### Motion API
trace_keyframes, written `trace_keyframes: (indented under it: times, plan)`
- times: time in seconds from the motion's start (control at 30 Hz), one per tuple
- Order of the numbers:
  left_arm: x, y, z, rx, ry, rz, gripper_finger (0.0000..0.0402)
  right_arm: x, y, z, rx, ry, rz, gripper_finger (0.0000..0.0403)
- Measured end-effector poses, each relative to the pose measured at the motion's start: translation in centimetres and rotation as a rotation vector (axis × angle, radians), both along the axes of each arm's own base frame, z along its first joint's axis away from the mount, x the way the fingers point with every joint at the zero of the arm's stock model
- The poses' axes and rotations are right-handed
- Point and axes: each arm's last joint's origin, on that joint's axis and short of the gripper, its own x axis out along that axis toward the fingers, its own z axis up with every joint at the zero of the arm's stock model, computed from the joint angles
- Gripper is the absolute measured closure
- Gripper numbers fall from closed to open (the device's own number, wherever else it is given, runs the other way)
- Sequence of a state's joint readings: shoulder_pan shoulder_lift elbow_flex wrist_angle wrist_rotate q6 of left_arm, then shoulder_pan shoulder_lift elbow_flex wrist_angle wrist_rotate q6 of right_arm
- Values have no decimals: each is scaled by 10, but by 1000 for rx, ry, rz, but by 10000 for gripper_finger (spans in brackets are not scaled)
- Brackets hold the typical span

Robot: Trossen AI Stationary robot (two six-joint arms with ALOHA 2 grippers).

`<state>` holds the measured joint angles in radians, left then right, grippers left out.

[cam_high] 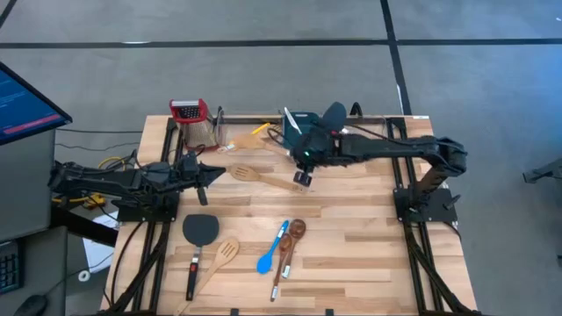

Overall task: Pick & Place Kitchen Items
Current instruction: Put the brown slotted spoon into the left transparent bin

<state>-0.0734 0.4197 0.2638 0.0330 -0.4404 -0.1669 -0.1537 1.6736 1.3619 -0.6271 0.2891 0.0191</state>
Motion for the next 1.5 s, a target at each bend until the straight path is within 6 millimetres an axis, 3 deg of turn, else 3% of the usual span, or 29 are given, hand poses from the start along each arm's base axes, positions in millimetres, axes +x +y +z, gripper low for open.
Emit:
trace_keyframes:
  times: [0.33,0.73,1.0,1.3,1.5]
  plan:
    - [2,-1,-2,-4,14,-27,400,49,-65,14,-28,158,-35,315]
    - [2,-1,-2,-3,15,-27,400,82,-117,-9,27,235,-48,315]
    - [2,-1,-2,-4,14,-27,400,89,-134,-24,77,205,-32,315]
    - [2,-1,-2,-4,14,-27,400,89,-132,-27,133,198,-10,314]
    - [2,-1,-2,-4,15,-26,400,89,-132,-27,134,199,-11,268]
